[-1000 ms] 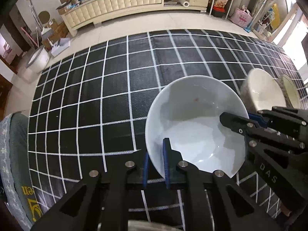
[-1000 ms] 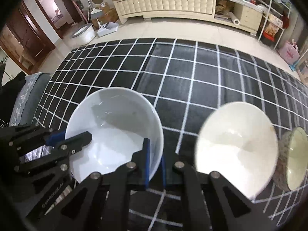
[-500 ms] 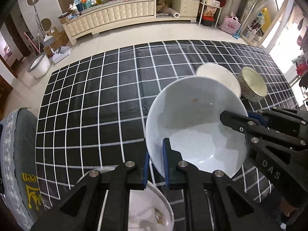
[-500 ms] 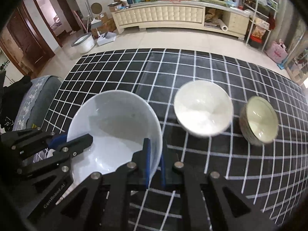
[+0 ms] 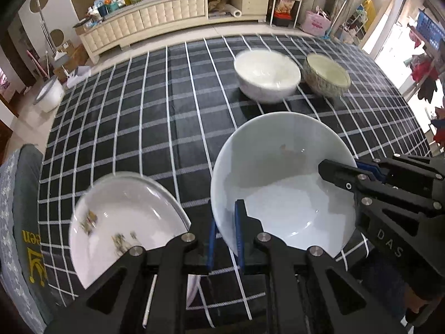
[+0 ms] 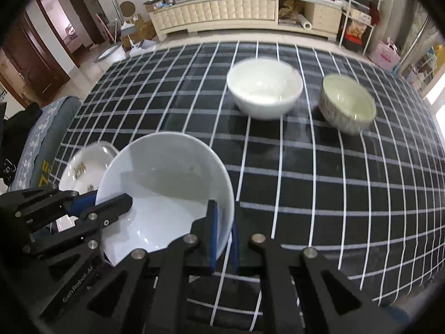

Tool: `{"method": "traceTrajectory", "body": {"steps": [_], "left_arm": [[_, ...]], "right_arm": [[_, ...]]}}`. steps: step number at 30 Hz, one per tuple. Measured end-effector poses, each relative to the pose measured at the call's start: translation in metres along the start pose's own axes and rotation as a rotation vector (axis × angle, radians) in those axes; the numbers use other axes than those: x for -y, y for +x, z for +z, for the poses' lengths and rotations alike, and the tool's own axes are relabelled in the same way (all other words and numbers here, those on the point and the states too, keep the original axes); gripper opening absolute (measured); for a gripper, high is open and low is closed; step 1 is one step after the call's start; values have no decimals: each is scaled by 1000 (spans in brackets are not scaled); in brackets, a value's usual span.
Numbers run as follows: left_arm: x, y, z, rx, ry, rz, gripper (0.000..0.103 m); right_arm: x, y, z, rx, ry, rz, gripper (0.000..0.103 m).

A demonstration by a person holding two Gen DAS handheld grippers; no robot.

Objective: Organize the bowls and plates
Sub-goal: 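Lift the red-logo bowl and carry it beside the plate stack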

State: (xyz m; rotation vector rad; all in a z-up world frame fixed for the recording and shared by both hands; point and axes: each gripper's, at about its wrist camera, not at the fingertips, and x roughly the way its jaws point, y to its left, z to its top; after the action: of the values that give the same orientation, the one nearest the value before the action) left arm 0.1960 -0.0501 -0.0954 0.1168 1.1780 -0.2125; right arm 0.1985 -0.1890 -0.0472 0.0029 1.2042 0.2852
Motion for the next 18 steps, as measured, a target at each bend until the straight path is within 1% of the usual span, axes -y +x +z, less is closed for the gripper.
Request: {"method": "traceTrajectory", "body": {"steps": [3, 6, 8, 10, 14, 18], "left_arm": [[1, 12, -16, -36, -26, 1, 11], [5, 24, -28, -51, -12, 26, 11], [4, 30, -34, -65, -15, 22, 11], [5, 34, -36, -73, -21, 25, 11], [9, 40, -40, -72, -6, 56, 10], [5, 43, -37, -65, -24, 40, 10]], "right_arm": [[-1, 14, -12, -32, 10, -5, 12], [-2, 24, -21, -46, 2, -2, 12], [-1, 29, -23, -54, 11, 7, 12], [-1, 33, -26, -61, 12, 9, 12], [-2, 36, -27, -57, -8, 0, 11], [-3, 36, -24, -54, -30, -13, 11]]}}
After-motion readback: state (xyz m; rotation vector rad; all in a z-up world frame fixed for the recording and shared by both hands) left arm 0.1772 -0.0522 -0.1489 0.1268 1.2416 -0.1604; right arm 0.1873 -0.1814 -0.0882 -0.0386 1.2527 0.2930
